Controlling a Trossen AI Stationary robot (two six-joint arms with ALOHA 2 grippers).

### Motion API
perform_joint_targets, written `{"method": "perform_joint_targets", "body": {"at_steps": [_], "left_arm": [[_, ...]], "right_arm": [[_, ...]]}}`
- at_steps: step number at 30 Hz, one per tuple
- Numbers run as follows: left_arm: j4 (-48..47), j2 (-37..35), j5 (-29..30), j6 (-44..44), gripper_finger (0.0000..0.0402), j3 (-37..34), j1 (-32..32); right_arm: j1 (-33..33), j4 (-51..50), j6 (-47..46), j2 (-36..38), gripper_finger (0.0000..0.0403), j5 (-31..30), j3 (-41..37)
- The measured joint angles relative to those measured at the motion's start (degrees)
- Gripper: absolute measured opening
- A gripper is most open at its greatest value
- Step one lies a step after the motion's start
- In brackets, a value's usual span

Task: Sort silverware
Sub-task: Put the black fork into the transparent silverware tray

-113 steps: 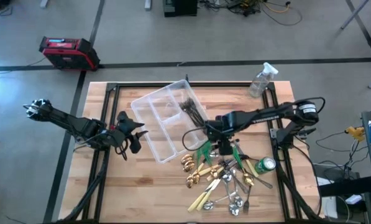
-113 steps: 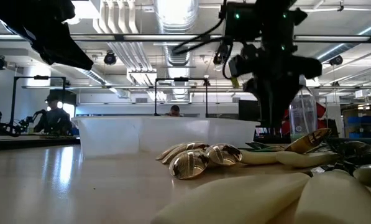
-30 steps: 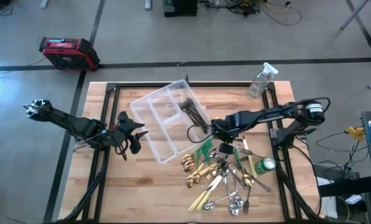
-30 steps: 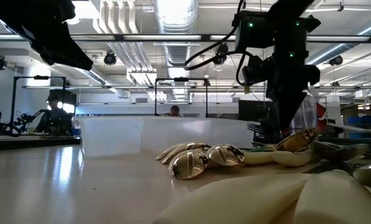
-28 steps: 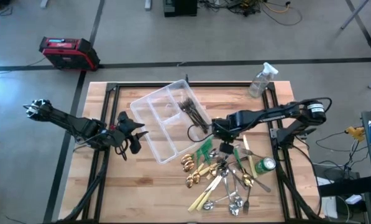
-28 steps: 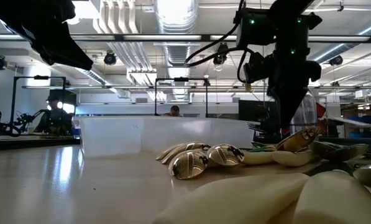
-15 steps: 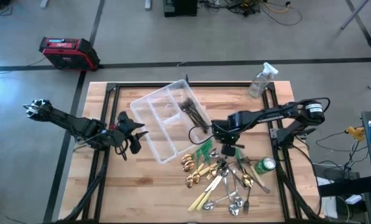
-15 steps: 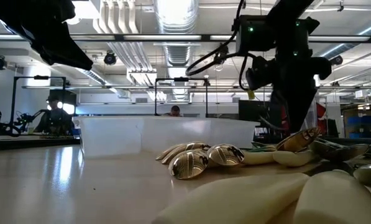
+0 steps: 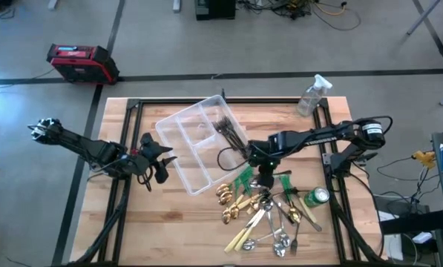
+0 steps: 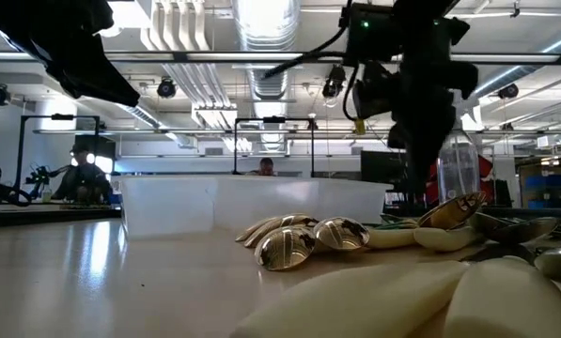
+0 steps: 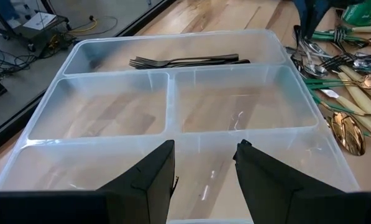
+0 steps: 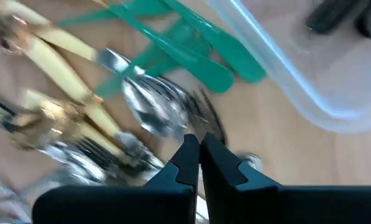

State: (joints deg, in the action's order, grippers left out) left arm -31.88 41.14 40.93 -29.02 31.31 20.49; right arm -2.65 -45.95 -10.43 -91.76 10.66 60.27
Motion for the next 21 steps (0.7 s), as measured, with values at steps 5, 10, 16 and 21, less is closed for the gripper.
{"method": "perform_joint_targets", "body": {"at_steps": [5,10,16,21], "left_arm": [[-0.5,0.0,-0.1,-0.2,0.0155,0.0,0.1],[-0.5,0.0,-0.1,-0.2,0.0155,0.0,0.1],[-0.5,0.0,-1.3,-0.2,0.0155,0.0,0.1],[-0.5,0.0,-1.3,-0.2,0.0155,0.0,0.1]], "right_arm": [[2.6,-6.6,2.6,-1.4,0.0014,-7.0,-2.1],[3.3,-4.3,3.5,-3.1,0.0051,-10.7,-4.2],[3.3,-2.7,4.0,-5.9,0.0083,-10.7,-5.3],[3.1,-2.4,4.1,-7.4,0.008,-11.8,-5.7]]}}
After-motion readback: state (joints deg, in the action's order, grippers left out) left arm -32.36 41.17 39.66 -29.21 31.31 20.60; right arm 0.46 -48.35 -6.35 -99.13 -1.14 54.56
